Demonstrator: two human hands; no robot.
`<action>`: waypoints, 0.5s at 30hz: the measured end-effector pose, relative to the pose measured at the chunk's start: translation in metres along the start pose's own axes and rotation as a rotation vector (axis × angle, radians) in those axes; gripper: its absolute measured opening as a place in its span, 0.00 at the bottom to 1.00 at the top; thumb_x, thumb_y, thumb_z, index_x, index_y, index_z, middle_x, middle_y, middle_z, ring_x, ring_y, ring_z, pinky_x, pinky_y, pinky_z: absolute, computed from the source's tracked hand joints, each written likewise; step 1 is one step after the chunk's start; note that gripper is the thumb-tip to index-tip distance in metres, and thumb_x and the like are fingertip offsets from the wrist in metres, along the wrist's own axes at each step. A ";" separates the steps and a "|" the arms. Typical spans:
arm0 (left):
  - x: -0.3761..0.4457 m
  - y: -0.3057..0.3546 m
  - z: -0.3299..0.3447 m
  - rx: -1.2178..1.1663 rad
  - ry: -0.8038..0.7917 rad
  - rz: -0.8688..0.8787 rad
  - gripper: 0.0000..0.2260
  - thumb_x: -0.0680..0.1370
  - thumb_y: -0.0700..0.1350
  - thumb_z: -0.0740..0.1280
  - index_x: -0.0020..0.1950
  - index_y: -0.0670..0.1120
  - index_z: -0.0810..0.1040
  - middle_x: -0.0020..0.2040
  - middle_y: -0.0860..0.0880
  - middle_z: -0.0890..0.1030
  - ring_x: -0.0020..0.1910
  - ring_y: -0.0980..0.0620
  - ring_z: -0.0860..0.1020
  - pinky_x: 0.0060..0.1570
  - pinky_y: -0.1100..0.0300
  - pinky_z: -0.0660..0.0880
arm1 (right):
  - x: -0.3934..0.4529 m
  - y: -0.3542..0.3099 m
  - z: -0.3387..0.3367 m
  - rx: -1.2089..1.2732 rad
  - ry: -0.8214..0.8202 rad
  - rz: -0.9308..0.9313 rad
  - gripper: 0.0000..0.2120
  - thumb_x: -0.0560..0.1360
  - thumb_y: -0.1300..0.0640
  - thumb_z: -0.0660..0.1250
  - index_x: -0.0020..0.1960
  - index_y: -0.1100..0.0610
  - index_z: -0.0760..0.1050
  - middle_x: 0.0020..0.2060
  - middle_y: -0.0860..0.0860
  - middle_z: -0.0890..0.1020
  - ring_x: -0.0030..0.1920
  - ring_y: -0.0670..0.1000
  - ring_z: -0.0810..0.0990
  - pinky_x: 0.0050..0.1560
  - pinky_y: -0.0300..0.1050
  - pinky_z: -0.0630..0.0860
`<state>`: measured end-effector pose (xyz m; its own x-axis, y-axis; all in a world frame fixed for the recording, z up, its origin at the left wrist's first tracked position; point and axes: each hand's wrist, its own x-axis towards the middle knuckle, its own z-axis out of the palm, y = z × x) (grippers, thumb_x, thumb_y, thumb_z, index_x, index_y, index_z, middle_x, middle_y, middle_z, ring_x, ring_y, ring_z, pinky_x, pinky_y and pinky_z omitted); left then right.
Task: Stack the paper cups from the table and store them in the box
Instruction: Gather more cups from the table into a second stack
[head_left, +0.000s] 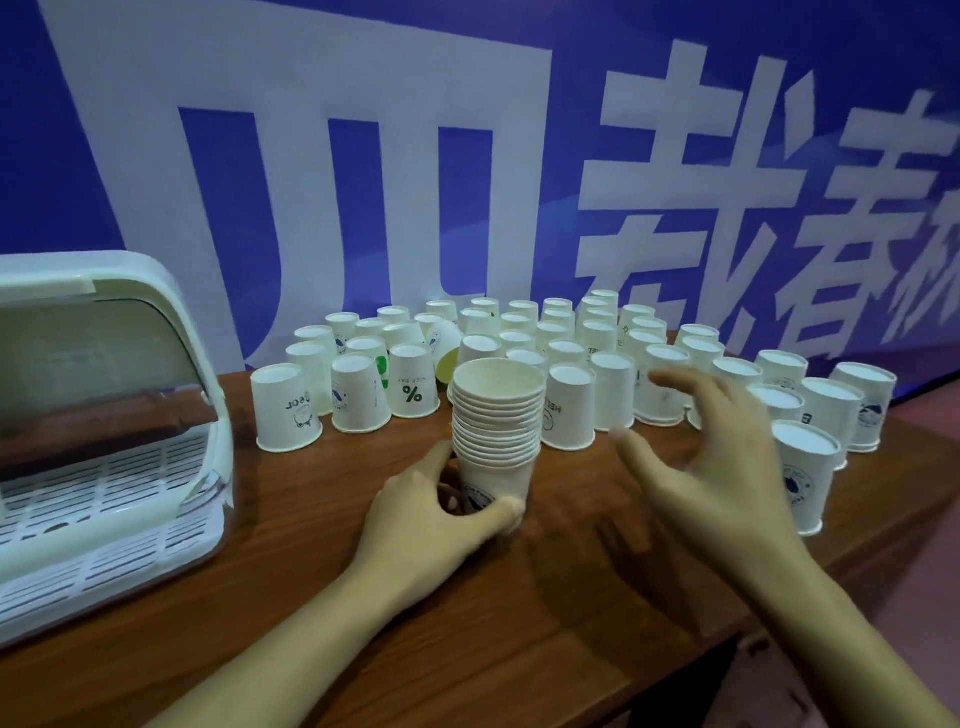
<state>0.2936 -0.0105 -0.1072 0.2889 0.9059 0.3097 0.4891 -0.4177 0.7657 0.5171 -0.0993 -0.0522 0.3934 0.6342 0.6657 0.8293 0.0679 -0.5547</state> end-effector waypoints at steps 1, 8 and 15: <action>0.000 0.001 0.002 -0.007 -0.013 0.000 0.29 0.60 0.73 0.72 0.59 0.64 0.79 0.47 0.61 0.86 0.45 0.61 0.82 0.52 0.50 0.81 | -0.003 0.012 -0.008 -0.069 0.052 0.033 0.28 0.69 0.52 0.79 0.67 0.53 0.76 0.64 0.51 0.76 0.69 0.55 0.69 0.69 0.53 0.64; 0.002 0.023 0.028 -0.058 -0.094 0.042 0.26 0.62 0.71 0.73 0.56 0.63 0.80 0.45 0.61 0.85 0.43 0.58 0.82 0.50 0.50 0.81 | 0.005 0.069 -0.042 -0.476 -0.182 0.432 0.48 0.70 0.39 0.76 0.81 0.50 0.55 0.75 0.58 0.66 0.72 0.66 0.64 0.66 0.64 0.65; 0.010 0.026 0.040 -0.107 -0.113 0.072 0.26 0.61 0.71 0.75 0.55 0.63 0.82 0.43 0.57 0.85 0.42 0.57 0.82 0.49 0.50 0.81 | -0.001 0.059 -0.044 0.013 -0.040 0.385 0.30 0.65 0.50 0.81 0.62 0.51 0.71 0.52 0.47 0.79 0.50 0.52 0.80 0.46 0.46 0.77</action>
<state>0.3419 -0.0154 -0.1063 0.4140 0.8576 0.3052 0.3750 -0.4662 0.8013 0.5834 -0.1304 -0.0637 0.6591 0.6445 0.3876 0.6186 -0.1714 -0.7668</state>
